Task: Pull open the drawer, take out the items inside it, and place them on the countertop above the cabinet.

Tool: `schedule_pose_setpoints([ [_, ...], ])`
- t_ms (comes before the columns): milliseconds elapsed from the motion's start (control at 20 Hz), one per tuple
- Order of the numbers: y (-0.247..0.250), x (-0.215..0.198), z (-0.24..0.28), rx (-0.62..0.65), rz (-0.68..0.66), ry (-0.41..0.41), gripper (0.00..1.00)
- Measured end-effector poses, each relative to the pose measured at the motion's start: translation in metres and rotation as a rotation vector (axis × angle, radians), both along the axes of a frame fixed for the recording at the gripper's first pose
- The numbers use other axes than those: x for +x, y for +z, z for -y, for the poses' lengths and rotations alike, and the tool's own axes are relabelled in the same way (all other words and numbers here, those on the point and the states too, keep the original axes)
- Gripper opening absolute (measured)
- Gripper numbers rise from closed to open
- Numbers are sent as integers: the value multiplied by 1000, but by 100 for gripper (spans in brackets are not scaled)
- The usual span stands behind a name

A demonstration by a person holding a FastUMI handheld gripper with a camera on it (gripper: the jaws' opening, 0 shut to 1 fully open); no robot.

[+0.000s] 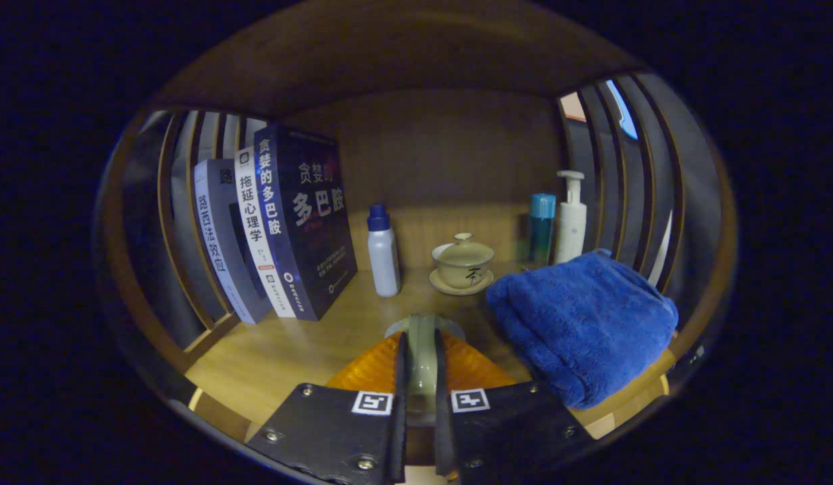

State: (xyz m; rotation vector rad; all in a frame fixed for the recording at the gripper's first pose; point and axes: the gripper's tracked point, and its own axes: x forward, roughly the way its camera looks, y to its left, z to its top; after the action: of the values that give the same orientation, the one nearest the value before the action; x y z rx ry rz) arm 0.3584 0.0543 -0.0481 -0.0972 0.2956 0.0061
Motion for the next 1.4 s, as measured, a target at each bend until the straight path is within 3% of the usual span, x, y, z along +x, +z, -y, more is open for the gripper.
schedule_pose_setpoints([
  [100,-2,-7,-1,-46,10,-6,25],
  [300,11,-36,3,-141,41,-5,96],
  [350,17,-46,1,-157,58,5,99],
  [900,80,-189,-16,-192,146,41,99],
  [1200,77,-275,-15,-45,157,24,99],
  [1400,63,-314,10,-27,197,-17,99],
])
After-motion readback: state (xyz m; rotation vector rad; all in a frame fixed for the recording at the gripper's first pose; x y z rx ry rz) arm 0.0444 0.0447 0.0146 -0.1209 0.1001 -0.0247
